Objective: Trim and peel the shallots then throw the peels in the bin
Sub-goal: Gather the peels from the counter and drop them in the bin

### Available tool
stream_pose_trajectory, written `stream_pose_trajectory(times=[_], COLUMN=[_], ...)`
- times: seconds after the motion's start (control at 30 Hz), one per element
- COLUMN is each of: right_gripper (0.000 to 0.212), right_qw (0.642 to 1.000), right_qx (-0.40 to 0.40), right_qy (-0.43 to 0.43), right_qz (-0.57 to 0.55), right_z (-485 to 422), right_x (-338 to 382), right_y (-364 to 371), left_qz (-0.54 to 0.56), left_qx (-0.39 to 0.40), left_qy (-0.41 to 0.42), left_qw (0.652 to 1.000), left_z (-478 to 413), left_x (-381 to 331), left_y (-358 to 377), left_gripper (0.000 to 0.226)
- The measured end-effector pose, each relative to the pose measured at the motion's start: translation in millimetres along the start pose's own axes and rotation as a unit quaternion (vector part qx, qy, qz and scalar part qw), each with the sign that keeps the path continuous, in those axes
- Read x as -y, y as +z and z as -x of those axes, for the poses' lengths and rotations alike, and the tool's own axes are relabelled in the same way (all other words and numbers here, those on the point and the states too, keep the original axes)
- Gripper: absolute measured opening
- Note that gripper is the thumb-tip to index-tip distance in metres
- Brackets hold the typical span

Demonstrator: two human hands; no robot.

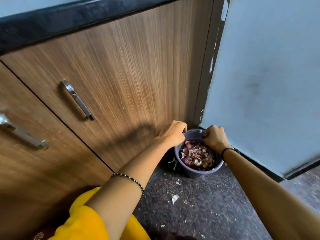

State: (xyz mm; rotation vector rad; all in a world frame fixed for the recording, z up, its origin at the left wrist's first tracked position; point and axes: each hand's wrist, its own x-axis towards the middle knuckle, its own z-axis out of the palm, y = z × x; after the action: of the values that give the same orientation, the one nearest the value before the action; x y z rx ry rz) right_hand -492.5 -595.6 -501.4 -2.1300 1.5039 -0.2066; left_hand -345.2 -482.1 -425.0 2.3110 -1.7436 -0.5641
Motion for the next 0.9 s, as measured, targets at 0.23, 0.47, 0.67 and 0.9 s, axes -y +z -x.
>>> stream_pose_trajectory(times=[0.23,0.47,0.67,0.9], right_gripper=[0.016,0.039,0.029,0.020], right_qw=[0.997,0.991,0.968,0.911], right_qx=[0.030,-0.034,-0.105,-0.160], right_qy=[-0.066,-0.123,-0.209,-0.341], right_qz=[0.040,-0.029,-0.094,-0.170], right_z=[18,40,68,121], right_x=[26,74,138,226], right_y=[-3,-29,-79,-144], left_qz=[-0.009,-0.058,-0.086,-0.087], left_qx=[0.013,-0.067,-0.167,-0.334], left_qy=[0.006,0.019,0.024,0.040], left_qw=[1.000,0.996,0.982,0.938], left_z=[14,46,93,159], left_x=[4,0,-4,-13], left_y=[-2,-44,-109,-199], left_gripper=[0.031,0.027,0.027,0.037])
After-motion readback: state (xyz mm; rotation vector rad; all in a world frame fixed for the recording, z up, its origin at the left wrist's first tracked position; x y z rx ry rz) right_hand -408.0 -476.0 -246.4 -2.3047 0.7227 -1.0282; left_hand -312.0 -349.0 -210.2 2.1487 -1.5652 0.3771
